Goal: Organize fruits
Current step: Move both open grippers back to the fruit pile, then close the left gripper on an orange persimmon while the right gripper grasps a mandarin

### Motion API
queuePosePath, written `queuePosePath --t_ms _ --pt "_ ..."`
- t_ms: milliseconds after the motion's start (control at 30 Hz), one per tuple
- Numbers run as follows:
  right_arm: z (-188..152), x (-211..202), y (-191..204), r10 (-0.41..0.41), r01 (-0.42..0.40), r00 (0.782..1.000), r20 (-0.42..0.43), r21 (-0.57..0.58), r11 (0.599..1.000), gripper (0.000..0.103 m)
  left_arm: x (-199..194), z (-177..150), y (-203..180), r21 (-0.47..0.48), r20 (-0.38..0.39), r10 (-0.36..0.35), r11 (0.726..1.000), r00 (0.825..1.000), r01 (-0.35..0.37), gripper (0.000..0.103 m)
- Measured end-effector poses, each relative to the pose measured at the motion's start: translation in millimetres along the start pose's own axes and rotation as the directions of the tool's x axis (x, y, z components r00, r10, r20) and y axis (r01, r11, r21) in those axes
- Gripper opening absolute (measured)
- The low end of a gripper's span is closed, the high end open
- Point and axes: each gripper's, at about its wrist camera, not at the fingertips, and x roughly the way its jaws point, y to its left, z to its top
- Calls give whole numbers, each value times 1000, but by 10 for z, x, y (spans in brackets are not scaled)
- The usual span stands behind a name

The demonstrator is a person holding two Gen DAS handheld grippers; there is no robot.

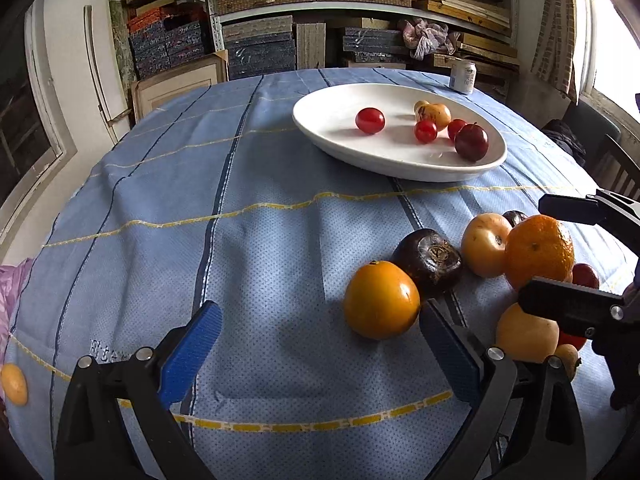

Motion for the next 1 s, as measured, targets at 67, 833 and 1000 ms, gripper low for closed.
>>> queuePosePath --t_ms 67,833,1000 --pt "-3 15 1 -2 2 1000 -3 -3 1000 99 20 9 -28 13 -5 -5 1000 1000 5 100" --pt "-56 -8 18 7 -7 1000 -3 -9 1000 46 111 24 -194 48 -46 -94 994 994 97 39" --pt "-57 -19 -15 10 -10 1000 -1 16 1000 46 81 19 -174 28 -51 -116 993 992 118 39"
